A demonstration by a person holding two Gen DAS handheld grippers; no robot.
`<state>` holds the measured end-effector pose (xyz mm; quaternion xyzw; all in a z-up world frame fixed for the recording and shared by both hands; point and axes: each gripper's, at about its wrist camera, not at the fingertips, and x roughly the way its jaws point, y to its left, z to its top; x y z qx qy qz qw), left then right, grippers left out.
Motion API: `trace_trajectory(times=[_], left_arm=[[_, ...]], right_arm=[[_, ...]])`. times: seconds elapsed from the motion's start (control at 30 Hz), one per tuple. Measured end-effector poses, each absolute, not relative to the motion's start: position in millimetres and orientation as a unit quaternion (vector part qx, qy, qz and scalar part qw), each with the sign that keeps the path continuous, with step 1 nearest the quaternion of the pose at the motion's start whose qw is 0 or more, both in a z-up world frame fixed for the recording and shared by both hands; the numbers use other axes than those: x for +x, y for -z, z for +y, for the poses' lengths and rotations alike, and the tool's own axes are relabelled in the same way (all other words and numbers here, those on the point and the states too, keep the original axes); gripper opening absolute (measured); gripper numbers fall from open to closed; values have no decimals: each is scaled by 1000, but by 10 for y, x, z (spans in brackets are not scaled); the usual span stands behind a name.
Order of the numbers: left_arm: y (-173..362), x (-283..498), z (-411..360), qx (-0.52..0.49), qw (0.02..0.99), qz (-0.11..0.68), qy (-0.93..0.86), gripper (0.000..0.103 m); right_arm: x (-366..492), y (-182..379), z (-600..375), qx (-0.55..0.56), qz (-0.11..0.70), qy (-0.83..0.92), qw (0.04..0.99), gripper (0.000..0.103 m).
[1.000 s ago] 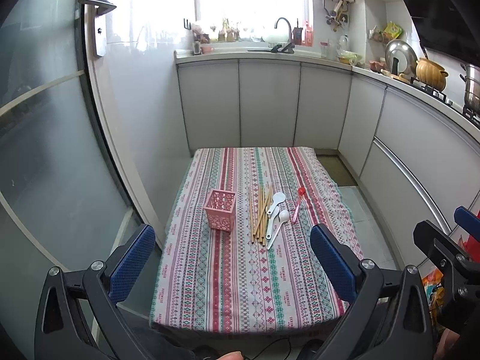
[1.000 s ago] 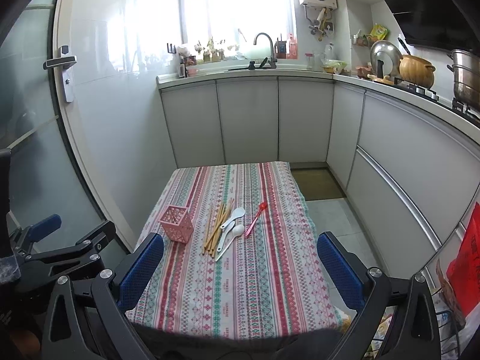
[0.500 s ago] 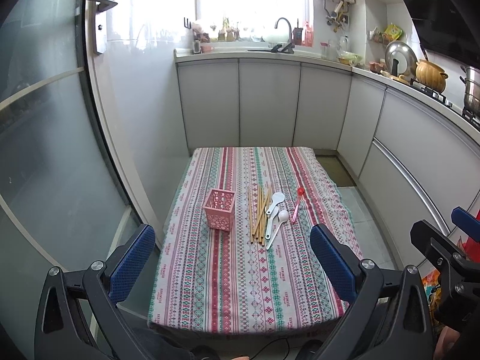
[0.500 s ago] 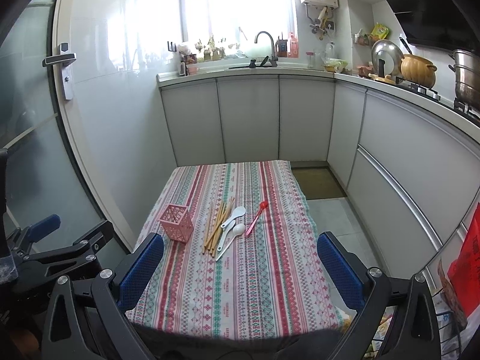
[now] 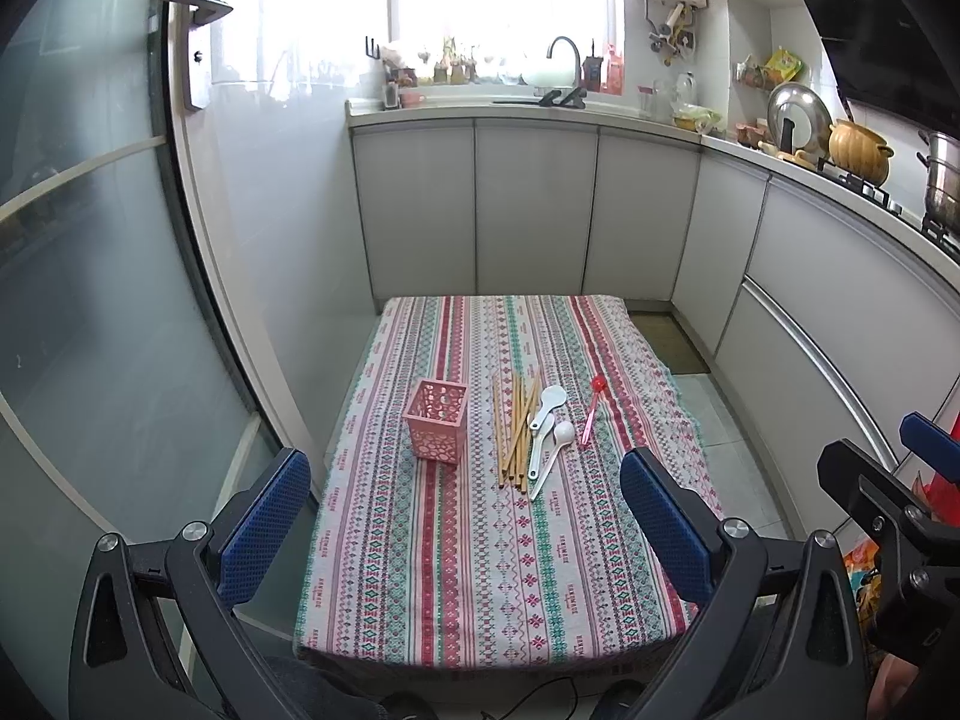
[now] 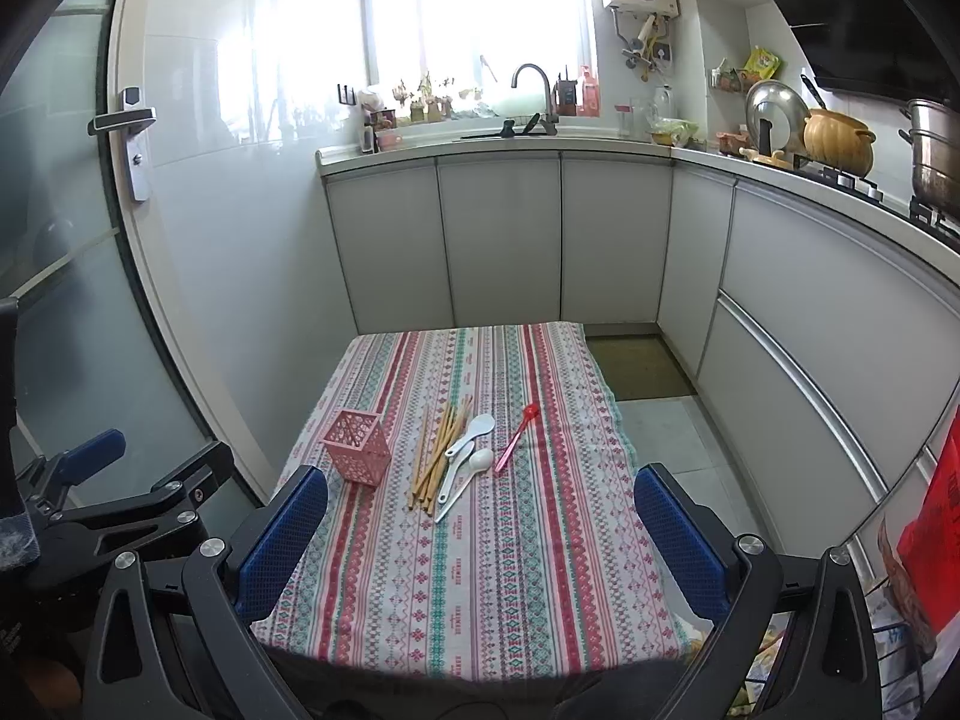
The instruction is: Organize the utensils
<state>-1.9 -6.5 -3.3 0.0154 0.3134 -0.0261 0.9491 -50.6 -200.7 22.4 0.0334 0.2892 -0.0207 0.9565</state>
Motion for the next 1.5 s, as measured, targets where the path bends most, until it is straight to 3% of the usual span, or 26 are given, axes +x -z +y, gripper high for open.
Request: trace_trajectory(times=[1.5], left_arm=[[246,202,-136,24,942,332,34,103]], right_arm=[[-274,-57,-2038,37,308,14,951,103]])
